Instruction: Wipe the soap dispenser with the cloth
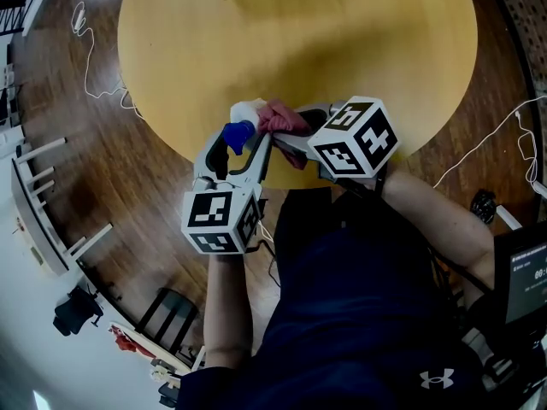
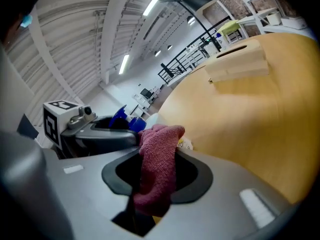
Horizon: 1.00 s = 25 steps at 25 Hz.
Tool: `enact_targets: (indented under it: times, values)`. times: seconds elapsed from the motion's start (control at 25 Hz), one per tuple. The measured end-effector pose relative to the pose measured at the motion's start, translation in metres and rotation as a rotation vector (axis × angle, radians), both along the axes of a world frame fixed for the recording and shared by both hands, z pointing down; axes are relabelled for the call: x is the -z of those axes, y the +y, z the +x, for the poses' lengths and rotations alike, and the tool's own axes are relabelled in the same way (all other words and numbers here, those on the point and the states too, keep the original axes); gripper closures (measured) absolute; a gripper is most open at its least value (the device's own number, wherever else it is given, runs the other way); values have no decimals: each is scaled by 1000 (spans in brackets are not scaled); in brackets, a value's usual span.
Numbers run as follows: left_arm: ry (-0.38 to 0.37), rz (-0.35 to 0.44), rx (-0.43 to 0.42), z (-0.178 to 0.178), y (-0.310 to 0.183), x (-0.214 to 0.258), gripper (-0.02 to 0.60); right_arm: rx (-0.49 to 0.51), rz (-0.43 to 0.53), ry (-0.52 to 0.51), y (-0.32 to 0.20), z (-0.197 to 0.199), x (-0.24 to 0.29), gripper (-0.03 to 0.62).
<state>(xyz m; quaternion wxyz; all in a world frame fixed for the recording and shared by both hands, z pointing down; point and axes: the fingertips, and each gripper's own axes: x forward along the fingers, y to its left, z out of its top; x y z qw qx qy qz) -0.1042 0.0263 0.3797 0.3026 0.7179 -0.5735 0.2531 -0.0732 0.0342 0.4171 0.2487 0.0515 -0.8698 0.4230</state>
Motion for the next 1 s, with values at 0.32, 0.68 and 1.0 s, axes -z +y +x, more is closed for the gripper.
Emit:
enact_targets:
  times: [0.32, 0.68, 1.0]
  values:
    - [-61, 75, -137, -5, -1, 8, 351, 82, 397, -53, -34, -3, 35, 459]
    - [-108, 125, -207, -7, -5, 9, 451, 178, 580, 13, -47, -19, 11, 461]
    - [-131, 110, -310, -4, -3, 5, 449, 195, 457, -120, -33, -28, 44, 461]
